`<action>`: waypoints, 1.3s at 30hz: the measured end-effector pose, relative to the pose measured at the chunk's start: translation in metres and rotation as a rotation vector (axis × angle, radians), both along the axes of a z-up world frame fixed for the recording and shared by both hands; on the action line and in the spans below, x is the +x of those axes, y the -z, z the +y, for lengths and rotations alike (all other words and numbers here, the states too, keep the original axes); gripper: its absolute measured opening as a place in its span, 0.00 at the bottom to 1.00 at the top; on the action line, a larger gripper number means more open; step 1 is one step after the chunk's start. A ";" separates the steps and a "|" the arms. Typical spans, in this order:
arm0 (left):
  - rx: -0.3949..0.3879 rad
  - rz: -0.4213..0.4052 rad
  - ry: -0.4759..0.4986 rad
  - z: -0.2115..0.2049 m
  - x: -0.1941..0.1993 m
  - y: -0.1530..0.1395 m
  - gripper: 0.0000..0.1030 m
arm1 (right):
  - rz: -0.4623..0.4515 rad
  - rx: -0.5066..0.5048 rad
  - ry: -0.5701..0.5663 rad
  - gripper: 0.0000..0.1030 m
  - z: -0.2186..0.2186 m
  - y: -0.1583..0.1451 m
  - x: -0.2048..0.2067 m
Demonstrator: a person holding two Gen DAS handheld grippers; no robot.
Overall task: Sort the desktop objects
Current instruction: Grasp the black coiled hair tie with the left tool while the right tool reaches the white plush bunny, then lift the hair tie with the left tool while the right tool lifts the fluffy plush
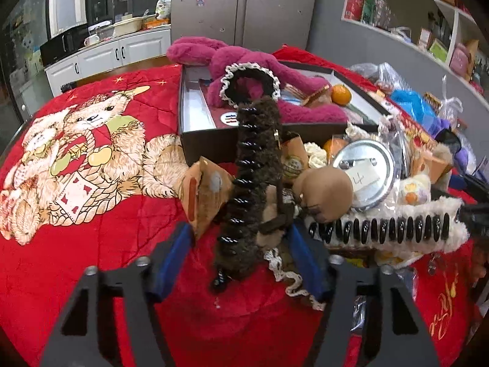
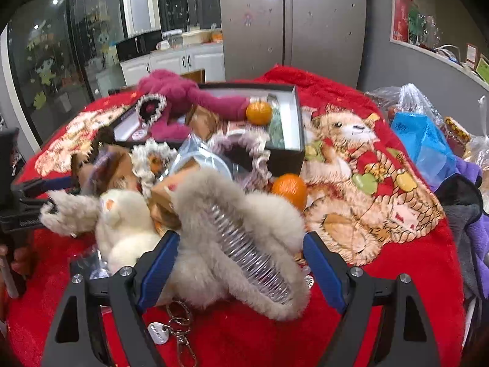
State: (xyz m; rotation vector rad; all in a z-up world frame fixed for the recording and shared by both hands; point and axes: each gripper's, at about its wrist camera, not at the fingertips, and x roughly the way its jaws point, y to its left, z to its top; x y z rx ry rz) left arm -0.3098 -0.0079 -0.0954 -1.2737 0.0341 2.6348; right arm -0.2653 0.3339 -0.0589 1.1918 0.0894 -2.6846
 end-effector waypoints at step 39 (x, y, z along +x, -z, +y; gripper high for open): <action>0.014 0.217 -0.071 -0.001 0.061 -0.080 0.36 | 0.137 -0.068 0.154 0.12 -0.010 -0.046 0.032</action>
